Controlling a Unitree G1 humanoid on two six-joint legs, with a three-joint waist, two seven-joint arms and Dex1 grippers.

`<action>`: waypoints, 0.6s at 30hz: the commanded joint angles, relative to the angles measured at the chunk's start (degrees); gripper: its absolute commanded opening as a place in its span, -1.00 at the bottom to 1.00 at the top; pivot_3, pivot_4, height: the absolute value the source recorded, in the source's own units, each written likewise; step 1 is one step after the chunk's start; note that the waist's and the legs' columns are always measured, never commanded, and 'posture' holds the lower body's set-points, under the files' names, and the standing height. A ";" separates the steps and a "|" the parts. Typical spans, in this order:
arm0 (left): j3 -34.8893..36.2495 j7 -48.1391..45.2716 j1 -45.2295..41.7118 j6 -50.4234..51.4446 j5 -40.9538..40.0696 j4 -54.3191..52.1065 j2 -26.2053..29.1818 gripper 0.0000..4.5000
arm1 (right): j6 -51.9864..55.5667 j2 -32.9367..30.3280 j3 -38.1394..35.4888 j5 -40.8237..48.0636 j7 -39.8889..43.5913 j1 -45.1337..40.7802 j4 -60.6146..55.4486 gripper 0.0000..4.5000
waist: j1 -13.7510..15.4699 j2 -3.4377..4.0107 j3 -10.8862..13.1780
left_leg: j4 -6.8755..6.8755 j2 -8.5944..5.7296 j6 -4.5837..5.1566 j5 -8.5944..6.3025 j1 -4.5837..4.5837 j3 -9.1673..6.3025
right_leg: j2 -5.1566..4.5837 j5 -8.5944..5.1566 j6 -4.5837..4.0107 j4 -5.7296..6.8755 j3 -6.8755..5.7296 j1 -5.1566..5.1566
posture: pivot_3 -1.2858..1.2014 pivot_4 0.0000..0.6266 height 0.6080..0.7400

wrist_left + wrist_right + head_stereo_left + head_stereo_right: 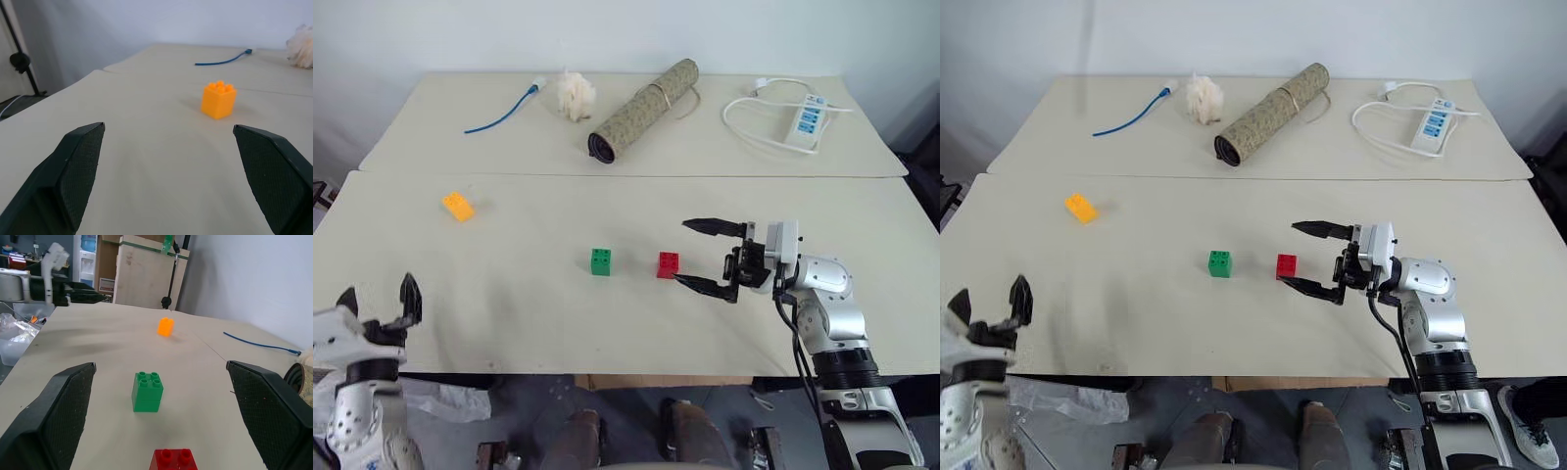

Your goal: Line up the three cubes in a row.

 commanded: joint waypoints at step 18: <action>-10.41 30.67 -43.27 11.99 13.07 35.13 2.55 0.99 | 3.33 0.48 0.54 0.90 -0.51 -0.68 -3.95 1.00 | -1.09 -0.09 -0.03 | 0.03 -0.11 -0.04 0.07 -0.10 0.02 | 0.12 0.03 0.05 0.04 -0.60 -0.13 | 0.03 -0.52 1.00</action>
